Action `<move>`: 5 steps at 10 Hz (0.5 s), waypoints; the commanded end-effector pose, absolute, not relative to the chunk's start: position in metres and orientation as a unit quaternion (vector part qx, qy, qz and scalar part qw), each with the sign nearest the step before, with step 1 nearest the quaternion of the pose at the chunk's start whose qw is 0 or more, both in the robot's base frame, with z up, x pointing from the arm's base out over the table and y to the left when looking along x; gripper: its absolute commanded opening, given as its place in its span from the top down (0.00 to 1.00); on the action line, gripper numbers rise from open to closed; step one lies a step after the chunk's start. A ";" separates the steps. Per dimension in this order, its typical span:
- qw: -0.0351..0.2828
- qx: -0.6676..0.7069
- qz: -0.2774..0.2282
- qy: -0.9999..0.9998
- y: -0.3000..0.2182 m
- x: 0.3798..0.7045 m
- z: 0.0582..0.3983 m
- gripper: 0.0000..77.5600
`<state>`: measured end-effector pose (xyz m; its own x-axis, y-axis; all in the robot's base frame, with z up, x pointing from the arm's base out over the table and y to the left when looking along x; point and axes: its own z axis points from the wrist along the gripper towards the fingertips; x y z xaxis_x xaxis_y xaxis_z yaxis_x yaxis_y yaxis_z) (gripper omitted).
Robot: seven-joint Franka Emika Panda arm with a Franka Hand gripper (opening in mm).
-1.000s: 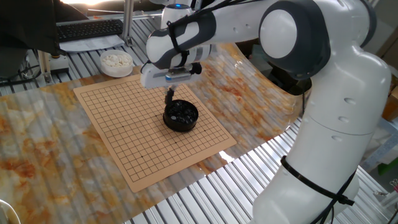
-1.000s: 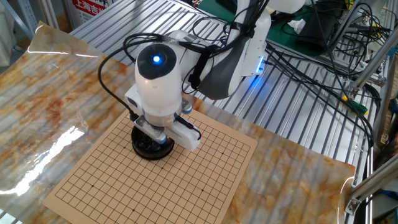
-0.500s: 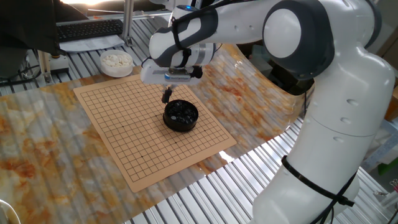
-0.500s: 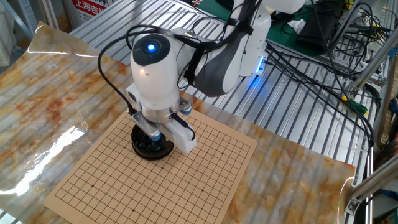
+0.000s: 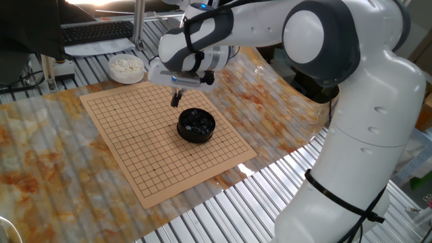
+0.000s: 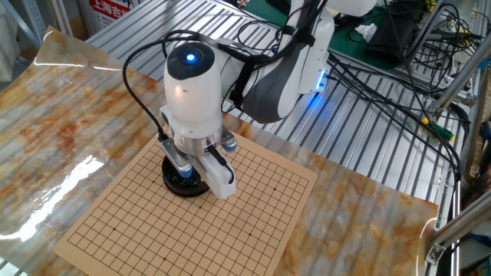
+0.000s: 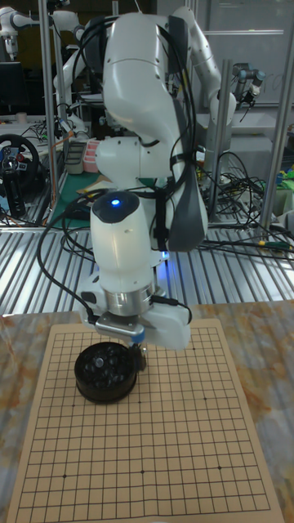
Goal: Play the first move as black on the 3-4 point in the upper right corner of the Go board
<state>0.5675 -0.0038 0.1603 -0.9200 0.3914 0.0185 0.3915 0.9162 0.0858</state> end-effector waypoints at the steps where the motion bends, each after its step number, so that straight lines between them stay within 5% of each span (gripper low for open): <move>1: -0.046 -0.292 -0.062 -0.953 0.000 0.573 0.153 0.99; 5: -0.048 -0.297 -0.060 -0.952 0.002 0.575 0.149 0.99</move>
